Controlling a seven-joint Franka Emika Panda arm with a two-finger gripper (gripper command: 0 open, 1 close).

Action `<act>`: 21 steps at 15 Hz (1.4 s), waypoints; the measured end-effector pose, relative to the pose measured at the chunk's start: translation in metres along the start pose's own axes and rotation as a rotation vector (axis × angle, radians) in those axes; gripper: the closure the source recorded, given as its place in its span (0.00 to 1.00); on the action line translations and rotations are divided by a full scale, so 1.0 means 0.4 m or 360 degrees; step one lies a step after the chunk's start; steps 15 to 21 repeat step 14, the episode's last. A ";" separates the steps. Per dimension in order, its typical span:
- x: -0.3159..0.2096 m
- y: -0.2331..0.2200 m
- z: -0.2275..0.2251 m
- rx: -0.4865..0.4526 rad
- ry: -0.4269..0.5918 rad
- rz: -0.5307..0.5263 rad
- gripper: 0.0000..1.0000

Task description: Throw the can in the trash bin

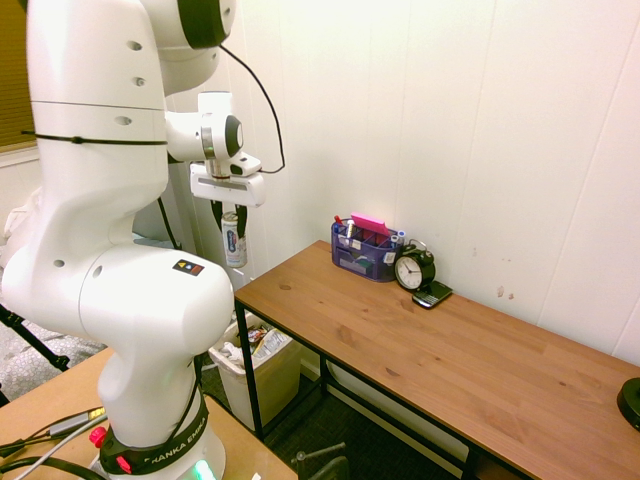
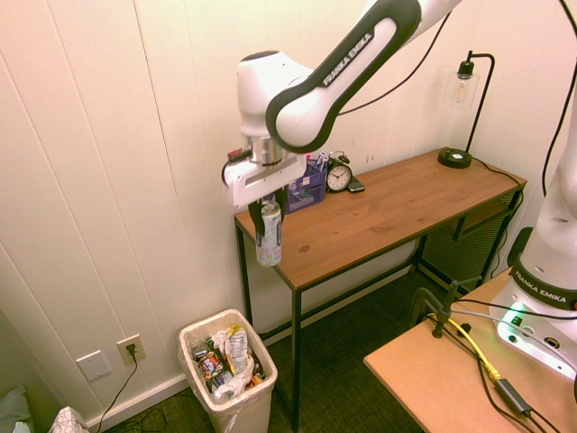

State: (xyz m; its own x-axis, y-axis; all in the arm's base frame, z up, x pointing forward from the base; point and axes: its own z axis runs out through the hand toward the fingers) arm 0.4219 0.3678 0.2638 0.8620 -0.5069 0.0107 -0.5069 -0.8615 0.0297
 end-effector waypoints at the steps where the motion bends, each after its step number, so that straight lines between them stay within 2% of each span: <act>1: -0.006 -0.030 0.054 -0.0028 -0.0024 -0.0013 1.00; 2: -0.003 -0.063 0.098 -0.0023 -0.0045 -0.0019 1.00; 3: -0.008 -0.097 0.130 0.0002 -0.0072 -0.0029 0.00; 8: -0.042 -0.198 0.114 0.0071 -0.0162 -0.0057 0.00; 14: 0.010 -0.209 0.078 0.0090 -0.0159 -0.0042 0.00; 21: 0.010 -0.209 0.078 0.0090 -0.0159 -0.0042 0.00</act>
